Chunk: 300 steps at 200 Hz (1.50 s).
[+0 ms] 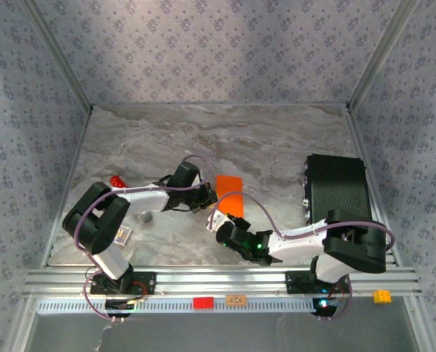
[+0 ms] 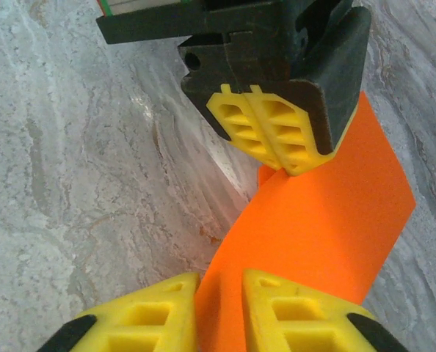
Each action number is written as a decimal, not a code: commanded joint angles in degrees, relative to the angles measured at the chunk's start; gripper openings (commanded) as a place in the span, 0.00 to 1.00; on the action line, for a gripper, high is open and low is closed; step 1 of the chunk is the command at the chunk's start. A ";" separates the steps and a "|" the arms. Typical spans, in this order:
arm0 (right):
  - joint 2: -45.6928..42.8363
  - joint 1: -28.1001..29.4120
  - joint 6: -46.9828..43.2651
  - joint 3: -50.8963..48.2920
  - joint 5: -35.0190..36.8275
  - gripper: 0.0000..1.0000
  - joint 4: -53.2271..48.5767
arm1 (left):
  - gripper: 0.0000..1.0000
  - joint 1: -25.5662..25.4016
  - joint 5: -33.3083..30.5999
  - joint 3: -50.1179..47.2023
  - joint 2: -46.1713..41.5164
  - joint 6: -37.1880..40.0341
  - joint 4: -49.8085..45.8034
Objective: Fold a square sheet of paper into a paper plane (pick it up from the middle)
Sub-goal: Third fold the triangle at the center of the table.
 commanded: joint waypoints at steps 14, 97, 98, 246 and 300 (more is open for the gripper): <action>-1.14 0.36 0.33 -0.67 1.67 0.19 -0.35 | 0.00 0.37 0.48 0.25 -1.44 0.40 -1.37; -2.47 0.18 0.73 -0.32 1.69 0.04 -1.70 | 0.06 0.46 -0.07 0.50 -2.15 0.99 -2.29; -2.50 0.18 0.76 -0.32 1.63 0.04 -1.77 | 0.06 0.42 -0.08 0.55 -2.16 1.04 -2.44; -7.39 -25.78 24.35 2.60 -57.77 0.04 -9.02 | 0.45 3.10 -11.54 1.08 -13.14 7.78 -15.64; -6.68 -26.88 24.28 1.44 -65.49 0.04 -6.44 | 0.39 3.04 -8.85 1.91 -12.30 9.05 -13.87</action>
